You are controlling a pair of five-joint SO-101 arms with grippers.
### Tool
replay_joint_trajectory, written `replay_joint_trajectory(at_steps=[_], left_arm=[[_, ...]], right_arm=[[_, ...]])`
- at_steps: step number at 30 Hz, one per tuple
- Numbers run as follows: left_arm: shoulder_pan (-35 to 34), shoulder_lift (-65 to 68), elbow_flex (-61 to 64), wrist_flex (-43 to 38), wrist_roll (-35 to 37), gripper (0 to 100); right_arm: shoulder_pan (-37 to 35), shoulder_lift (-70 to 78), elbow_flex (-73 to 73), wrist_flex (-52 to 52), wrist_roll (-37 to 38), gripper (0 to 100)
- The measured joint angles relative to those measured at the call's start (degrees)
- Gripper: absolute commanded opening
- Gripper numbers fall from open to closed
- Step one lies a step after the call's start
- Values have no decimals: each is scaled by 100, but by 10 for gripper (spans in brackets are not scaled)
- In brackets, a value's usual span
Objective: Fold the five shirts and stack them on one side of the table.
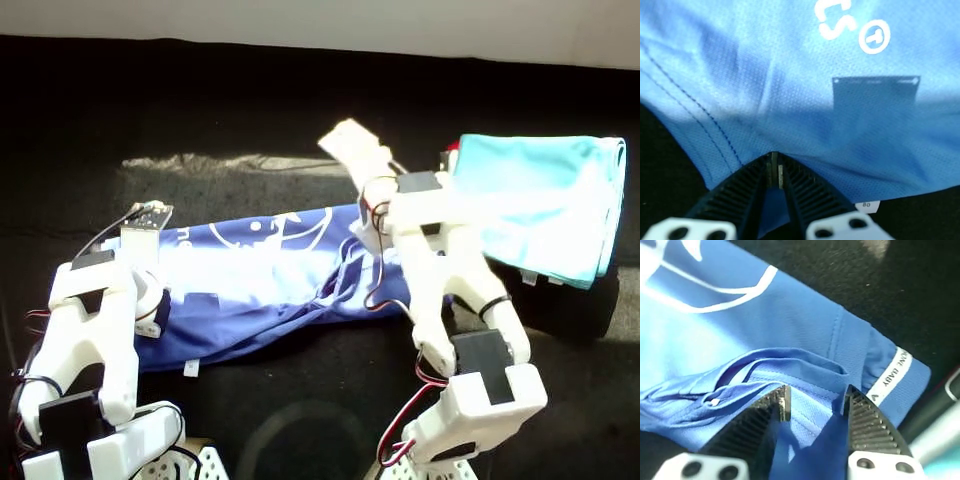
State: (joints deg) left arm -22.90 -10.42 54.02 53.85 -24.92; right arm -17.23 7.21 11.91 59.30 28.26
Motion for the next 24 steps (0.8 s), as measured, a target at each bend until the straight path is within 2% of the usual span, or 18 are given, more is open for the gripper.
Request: replay_joint_trajectory(at_steps=[3, 6, 12, 19, 24], left_arm=[[0, 0, 0, 0, 0, 9], [0, 0, 0, 0, 0, 9], [0, 0, 0, 0, 0, 9], [0, 0, 0, 0, 0, 9], [0, 0, 0, 0, 0, 9]], right_arm=[[193, -9, -237, 0, -422, 157], [316, -176, -246, 123, -519, 7], [167, -967, 387, 457, -527, 7], [-756, -1565, 1864, 466, -527, 7], [-1081, -1582, 2435, -281, -554, 7]])
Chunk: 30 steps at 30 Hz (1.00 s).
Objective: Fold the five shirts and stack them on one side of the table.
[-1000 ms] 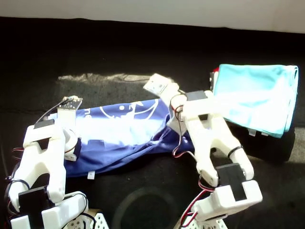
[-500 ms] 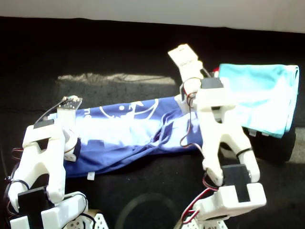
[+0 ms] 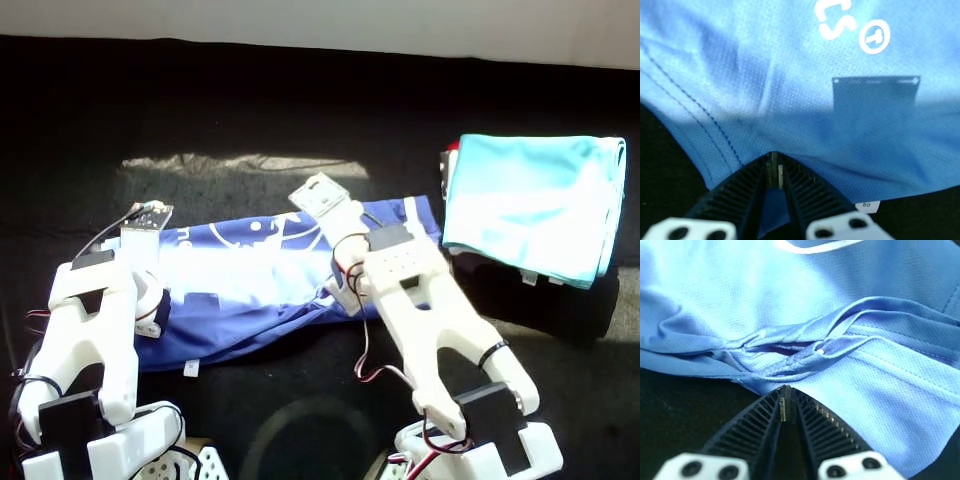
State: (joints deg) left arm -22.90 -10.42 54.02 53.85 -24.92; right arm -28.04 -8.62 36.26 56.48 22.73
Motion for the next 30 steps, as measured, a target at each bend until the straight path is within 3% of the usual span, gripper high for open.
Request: replay_joint_trajectory(at_steps=[8, 13, 20, 30], left_arm=[[0, 0, 0, 0, 0, 9], [0, 0, 0, 0, 0, 9], [0, 0, 0, 0, 0, 9], [0, 0, 0, 0, 0, 9]], right_arm=[[0, 659, 167, -1503, -105, 7], [0, 879, -352, -1292, -659, 7], [0, 914, -985, -677, -747, 7], [-97, 1055, -862, -1064, -756, 7]])
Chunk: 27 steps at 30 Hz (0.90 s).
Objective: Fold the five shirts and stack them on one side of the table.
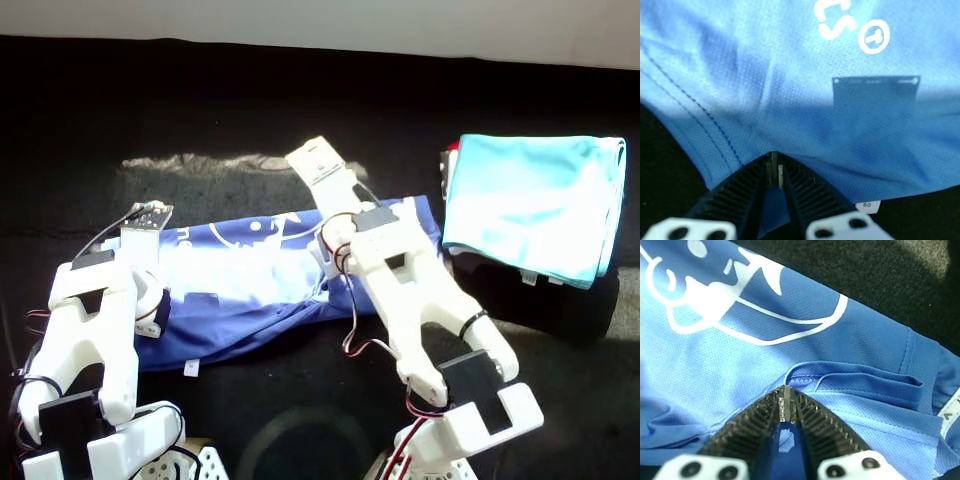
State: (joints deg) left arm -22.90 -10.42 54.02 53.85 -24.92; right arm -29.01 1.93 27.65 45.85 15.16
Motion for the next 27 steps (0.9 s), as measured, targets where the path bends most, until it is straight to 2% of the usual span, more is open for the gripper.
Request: replay_joint_trajectory(at_steps=[9, 14, 18, 23, 27], left_arm=[[0, 0, 0, 0, 0, 9], [0, -35, -44, 44, 0, 9], [0, -422, -396, 791, -9, 9], [0, -1574, -958, 1811, -9, 18], [-229, -2145, -1046, 2040, 281, 159]], right_arm=[[-26, 193, 158, -492, 0, 7], [211, -870, 211, -237, 0, 7], [448, -1978, 211, 396, 0, 7], [888, -2848, 211, 1037, 0, 9], [1108, -3165, 211, 1670, 0, 9]])
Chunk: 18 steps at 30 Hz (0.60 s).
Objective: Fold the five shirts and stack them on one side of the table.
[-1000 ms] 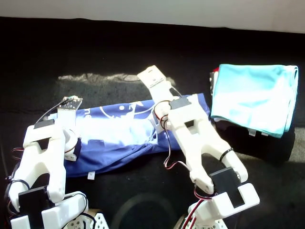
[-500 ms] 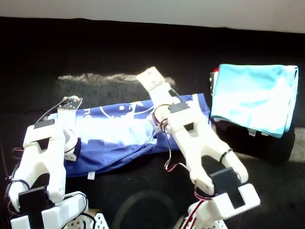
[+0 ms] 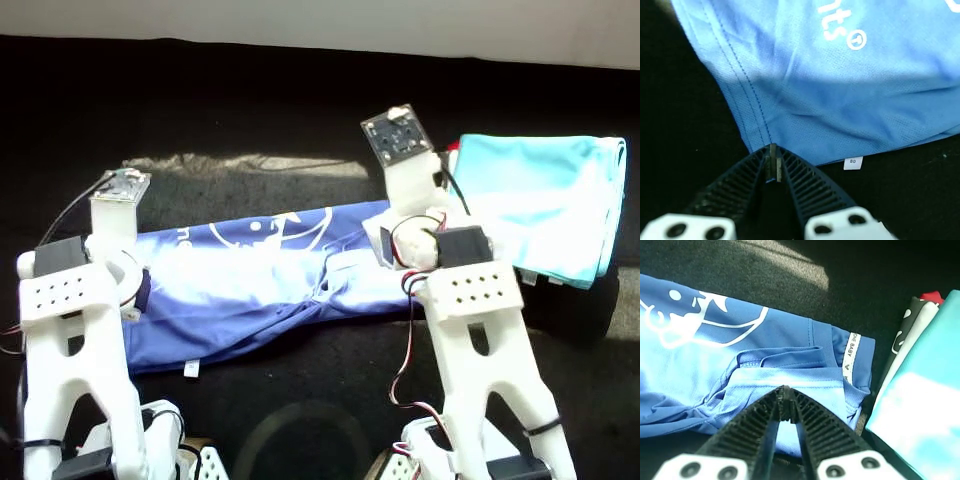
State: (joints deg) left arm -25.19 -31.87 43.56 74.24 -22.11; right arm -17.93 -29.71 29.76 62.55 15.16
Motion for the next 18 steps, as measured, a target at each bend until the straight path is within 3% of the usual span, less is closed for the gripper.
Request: replay_joint_trajectory(at_steps=[3, 11, 18], left_arm=[[-352, 44, -18, 26, 246, 260], [-1125, 1600, -914, 26, 316, 242], [-1196, 3200, -1697, -141, 334, 242]], right_arm=[[123, -105, 0, 440, 0, 9], [378, -123, 0, 862, 0, 9], [378, -123, 0, 862, 0, 9]])
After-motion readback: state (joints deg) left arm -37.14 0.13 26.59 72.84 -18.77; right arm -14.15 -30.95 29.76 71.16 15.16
